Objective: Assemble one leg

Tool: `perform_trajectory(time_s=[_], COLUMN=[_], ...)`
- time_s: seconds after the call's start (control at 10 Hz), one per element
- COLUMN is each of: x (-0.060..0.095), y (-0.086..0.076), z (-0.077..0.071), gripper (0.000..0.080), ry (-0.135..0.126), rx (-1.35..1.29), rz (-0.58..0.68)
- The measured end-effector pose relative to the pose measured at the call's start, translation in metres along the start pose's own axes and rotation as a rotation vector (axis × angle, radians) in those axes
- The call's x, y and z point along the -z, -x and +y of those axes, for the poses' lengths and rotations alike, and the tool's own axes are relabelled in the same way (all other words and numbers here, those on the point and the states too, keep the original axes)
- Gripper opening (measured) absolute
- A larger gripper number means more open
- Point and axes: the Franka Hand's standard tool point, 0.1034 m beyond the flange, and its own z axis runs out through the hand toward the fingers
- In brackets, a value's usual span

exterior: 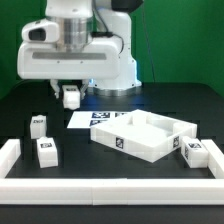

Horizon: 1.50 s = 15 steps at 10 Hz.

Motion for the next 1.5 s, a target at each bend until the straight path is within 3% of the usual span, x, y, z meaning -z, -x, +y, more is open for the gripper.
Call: perform_trajectory(time_s=[0.1, 0.2, 0.4, 0.8, 1.2, 1.5], x=[-0.023, -0.041, -0.058, -0.063, -0.065, -0.065], y=[0.021, 0.031, 0.035, 0.035, 0.031, 0.030], z=[0.004, 0.003, 0.007, 0.003, -0.012, -0.013], gripper=[0.0284, 0.0284, 0.0284, 0.0284, 0.0284, 0.0284], ry=[0.014, 0.029, 0.038, 0.039, 0.036, 0.037], rx=[-0.040, -0.051, -0.071, -0.060, -0.030, -0.025], rz=[-0.013, -0.032, -0.065, -0.077, -0.074, -0.070])
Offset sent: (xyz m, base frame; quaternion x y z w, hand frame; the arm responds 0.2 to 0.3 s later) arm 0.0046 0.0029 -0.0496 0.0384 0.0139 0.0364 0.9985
